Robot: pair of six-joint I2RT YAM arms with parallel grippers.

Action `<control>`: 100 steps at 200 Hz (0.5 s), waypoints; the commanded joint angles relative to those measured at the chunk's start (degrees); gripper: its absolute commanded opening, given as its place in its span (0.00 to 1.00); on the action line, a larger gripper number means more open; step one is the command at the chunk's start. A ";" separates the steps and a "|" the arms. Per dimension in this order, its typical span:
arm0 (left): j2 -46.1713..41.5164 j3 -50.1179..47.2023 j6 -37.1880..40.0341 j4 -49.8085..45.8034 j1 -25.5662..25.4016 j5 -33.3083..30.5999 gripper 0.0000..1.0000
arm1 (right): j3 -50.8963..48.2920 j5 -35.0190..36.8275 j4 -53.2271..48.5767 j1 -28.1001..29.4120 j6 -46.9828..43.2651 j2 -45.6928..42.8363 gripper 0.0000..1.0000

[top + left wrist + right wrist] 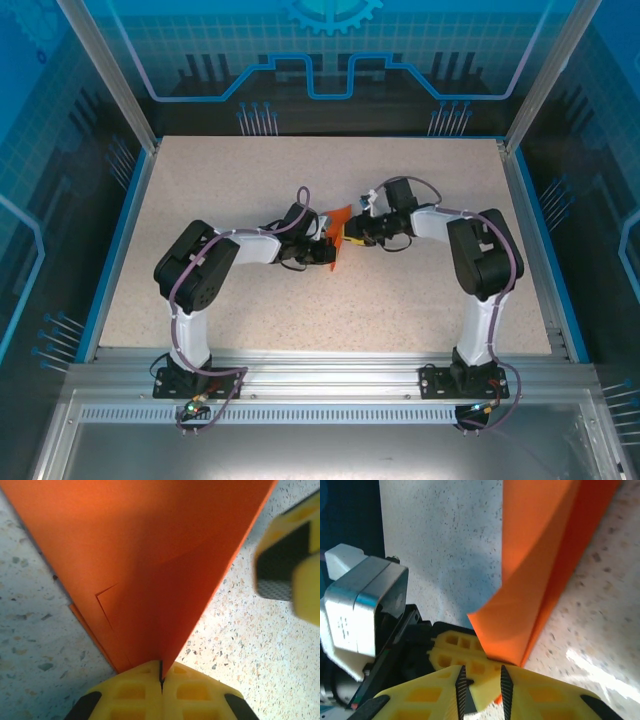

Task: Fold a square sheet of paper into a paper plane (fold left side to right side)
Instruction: Fold the wing for the fifth time at the center of the table.

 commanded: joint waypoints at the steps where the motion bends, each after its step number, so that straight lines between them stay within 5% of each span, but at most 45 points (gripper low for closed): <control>1: 0.98 -1.48 -0.35 -3.28 0.30 -1.12 0.05 | 3.26 -1.17 1.19 1.01 0.80 2.51 0.25; 100: 0.88 -3.96 -3.23 1.54 1.37 1.51 0.04 | 6.40 -0.12 4.84 2.14 2.25 7.18 0.24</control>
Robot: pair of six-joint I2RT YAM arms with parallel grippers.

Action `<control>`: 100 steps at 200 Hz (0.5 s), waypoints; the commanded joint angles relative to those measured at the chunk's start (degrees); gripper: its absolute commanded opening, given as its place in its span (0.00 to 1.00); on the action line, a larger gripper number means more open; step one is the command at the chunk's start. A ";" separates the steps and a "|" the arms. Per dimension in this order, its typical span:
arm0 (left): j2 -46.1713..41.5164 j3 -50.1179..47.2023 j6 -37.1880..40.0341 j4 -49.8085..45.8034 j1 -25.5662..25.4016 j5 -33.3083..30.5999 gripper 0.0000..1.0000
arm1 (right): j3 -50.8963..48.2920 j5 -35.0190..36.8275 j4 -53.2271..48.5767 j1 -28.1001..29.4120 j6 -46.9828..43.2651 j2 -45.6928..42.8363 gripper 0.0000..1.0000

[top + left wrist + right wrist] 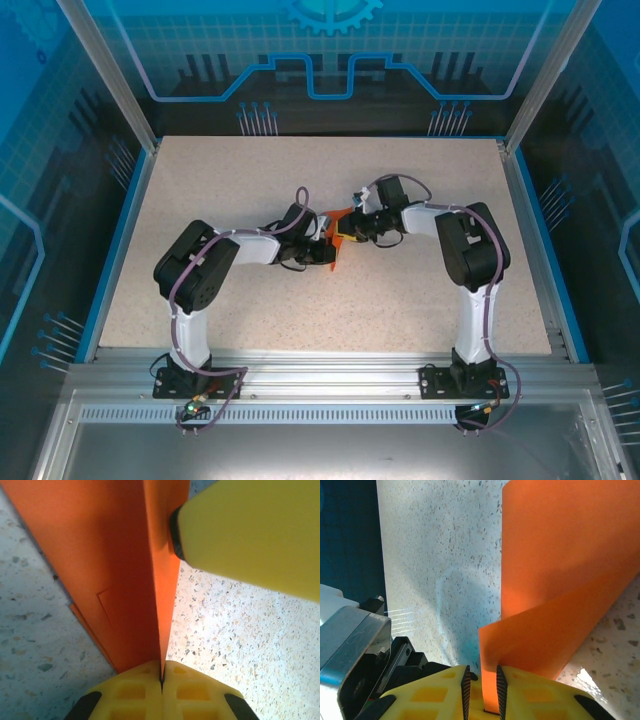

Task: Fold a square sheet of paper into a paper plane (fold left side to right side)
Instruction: Fold the wing for the fifth time at the center of the table.

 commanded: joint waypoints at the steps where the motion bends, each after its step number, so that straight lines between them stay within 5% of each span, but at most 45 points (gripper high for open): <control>1: 0.84 -3.01 -2.20 -0.34 0.91 0.65 0.03 | 1.81 -0.34 2.16 0.93 0.65 1.61 0.24; 100: 0.71 -7.98 -7.78 8.45 3.38 4.40 0.01 | -2.13 -1.43 3.78 -1.58 -1.39 -5.08 0.25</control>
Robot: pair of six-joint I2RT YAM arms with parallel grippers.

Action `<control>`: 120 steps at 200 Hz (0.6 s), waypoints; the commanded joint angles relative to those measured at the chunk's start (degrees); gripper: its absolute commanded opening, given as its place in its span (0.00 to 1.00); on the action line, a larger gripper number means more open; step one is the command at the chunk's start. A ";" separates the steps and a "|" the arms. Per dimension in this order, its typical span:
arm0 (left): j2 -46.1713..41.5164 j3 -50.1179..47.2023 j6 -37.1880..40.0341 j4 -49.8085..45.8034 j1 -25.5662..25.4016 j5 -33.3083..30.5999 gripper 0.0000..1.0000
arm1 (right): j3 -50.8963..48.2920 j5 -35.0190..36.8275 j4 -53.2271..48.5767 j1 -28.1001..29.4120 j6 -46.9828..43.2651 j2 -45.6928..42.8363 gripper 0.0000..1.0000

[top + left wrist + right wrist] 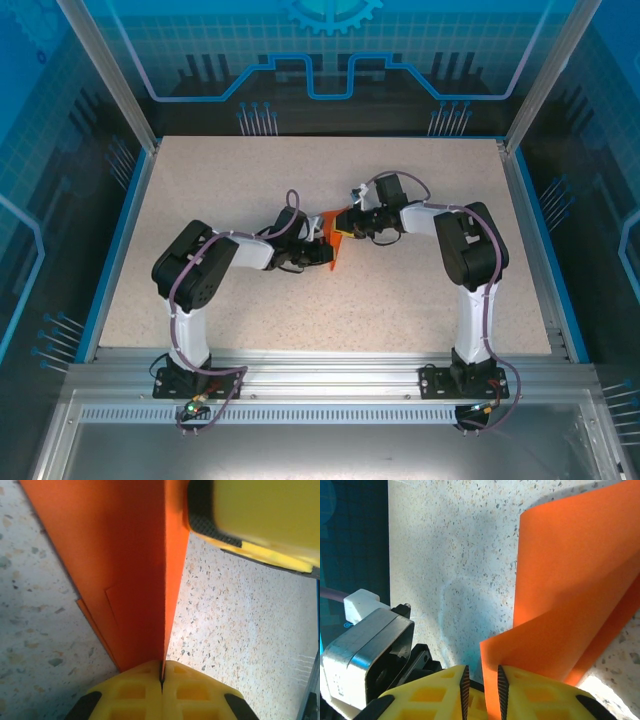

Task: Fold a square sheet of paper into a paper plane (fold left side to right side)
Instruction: Fold the wing for the fifth time at the center of the table.

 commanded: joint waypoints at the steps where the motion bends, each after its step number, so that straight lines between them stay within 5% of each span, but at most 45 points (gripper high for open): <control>1: 0.71 -2.48 -1.31 -2.69 1.31 -0.18 0.01 | -2.31 -1.45 0.76 -1.65 -1.65 -4.97 0.25; 48: 0.97 -2.83 -1.71 -1.81 1.41 -0.10 0.01 | -7.42 -2.17 2.55 -2.65 -1.82 -7.70 0.23; 120: 1.15 -3.01 -1.93 -1.50 1.53 -0.03 0.00 | -0.83 -2.26 2.94 0.68 -0.27 -0.34 0.22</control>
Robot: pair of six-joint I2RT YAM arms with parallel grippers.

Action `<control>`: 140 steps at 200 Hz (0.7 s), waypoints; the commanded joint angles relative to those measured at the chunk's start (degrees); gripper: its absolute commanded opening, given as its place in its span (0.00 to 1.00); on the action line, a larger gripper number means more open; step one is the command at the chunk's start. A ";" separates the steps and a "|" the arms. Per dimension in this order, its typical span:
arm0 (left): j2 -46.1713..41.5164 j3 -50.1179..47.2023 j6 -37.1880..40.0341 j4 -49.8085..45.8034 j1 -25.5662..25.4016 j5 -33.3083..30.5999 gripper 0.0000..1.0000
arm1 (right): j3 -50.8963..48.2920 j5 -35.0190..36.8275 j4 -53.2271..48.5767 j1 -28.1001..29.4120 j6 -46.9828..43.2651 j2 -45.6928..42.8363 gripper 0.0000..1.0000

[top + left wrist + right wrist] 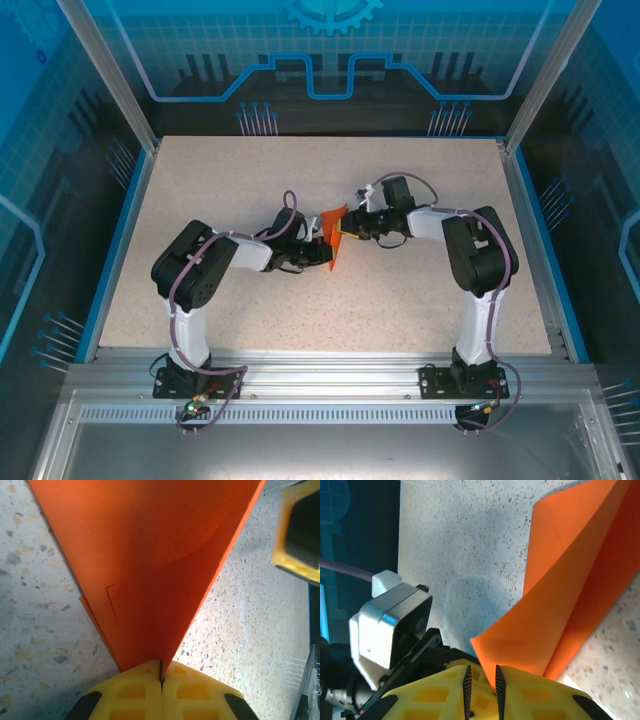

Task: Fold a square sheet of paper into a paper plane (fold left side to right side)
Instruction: Fold the wing for the fifth time at the center of the table.

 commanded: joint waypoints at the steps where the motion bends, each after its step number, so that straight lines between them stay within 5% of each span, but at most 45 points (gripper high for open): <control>1: 1.15 -1.99 -0.45 -3.66 1.23 -0.59 0.00 | 3.28 -1.04 -0.03 1.35 -0.01 2.72 0.22; 140: 1.59 -1.89 -0.96 -3.40 1.21 -0.16 0.00 | 7.90 0.53 -1.28 2.33 0.77 9.05 0.23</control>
